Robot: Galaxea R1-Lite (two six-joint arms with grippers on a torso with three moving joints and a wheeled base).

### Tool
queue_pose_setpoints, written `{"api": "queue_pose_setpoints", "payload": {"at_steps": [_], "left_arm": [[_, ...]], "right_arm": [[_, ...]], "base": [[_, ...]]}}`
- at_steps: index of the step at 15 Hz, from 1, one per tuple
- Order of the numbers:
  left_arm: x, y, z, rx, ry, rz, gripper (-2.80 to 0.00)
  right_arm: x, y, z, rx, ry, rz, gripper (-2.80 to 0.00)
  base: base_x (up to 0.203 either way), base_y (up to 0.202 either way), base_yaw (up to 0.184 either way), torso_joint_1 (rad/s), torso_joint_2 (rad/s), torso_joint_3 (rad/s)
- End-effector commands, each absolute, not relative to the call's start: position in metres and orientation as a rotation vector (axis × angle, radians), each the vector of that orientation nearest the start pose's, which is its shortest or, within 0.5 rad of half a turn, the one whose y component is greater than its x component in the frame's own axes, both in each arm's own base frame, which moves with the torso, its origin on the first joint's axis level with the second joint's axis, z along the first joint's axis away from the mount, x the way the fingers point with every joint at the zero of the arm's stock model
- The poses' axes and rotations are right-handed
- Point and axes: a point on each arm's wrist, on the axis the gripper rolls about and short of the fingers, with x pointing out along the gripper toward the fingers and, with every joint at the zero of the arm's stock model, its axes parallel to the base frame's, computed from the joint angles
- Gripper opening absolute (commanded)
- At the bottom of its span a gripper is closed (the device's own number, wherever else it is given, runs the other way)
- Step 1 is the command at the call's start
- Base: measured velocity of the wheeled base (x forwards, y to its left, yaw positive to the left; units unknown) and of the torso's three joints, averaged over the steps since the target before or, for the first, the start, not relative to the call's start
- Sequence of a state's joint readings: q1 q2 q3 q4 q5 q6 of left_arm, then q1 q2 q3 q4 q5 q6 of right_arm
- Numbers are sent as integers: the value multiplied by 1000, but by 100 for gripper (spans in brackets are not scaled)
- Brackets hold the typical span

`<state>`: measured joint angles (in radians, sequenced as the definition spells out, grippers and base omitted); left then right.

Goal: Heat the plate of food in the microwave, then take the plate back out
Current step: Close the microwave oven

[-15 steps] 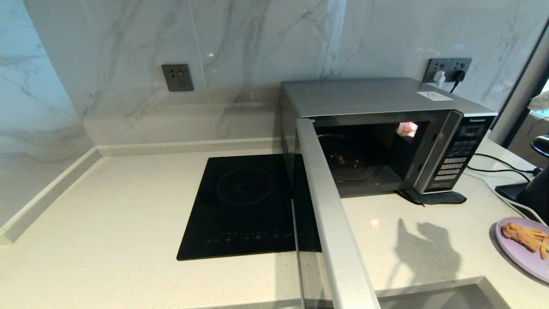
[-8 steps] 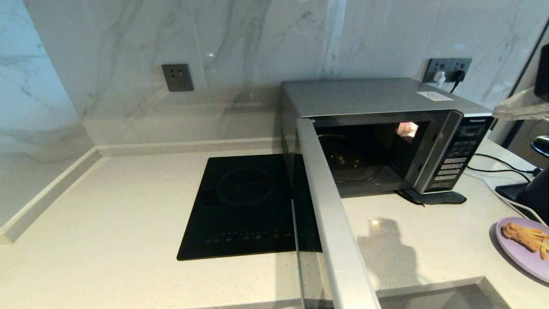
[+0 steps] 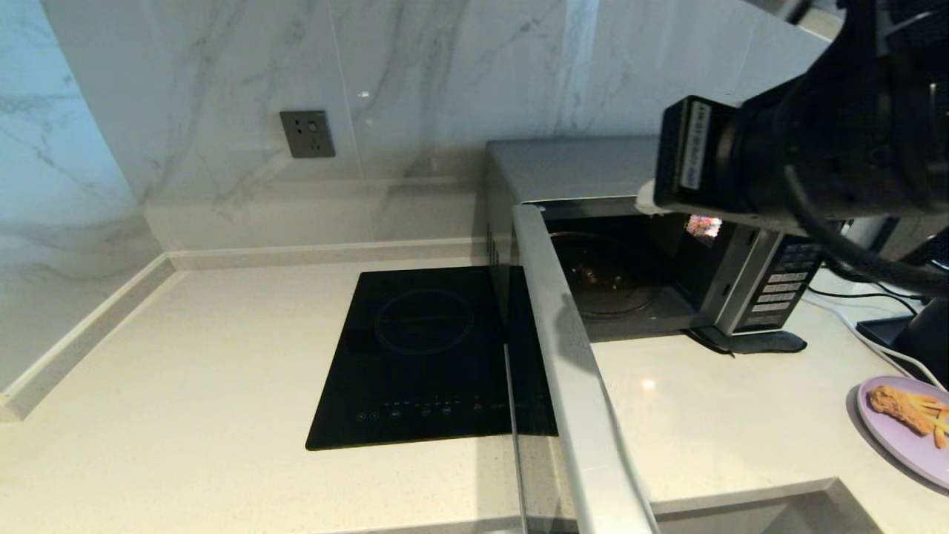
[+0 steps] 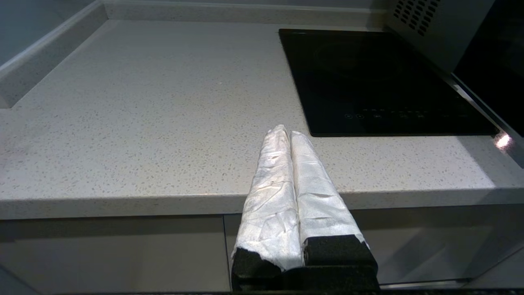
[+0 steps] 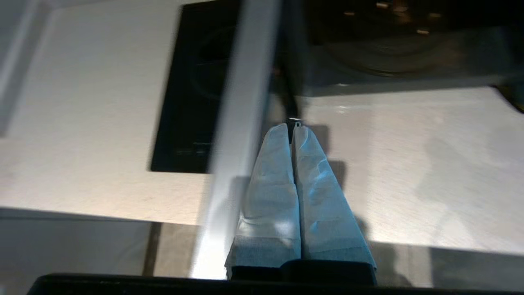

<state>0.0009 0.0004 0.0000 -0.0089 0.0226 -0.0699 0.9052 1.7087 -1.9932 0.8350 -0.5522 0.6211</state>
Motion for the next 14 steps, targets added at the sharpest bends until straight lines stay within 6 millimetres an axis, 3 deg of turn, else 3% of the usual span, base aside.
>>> {"api": "queue_pose_setpoints", "payload": {"at_steps": [1, 6, 14], "left_arm": [[-23, 0, 76, -71, -9, 24, -280], [-23, 0, 76, -71, -9, 24, -280], [-23, 0, 76, -71, -9, 24, -280]], "right_arm": [[173, 244, 354, 220, 506, 287, -280], [142, 274, 344, 161, 573, 437, -280], [132, 280, 322, 112, 726, 413, -280]], "base": [[0, 0, 0, 0, 0, 0], [0, 0, 0, 0, 0, 0], [0, 0, 0, 0, 0, 0]]}}
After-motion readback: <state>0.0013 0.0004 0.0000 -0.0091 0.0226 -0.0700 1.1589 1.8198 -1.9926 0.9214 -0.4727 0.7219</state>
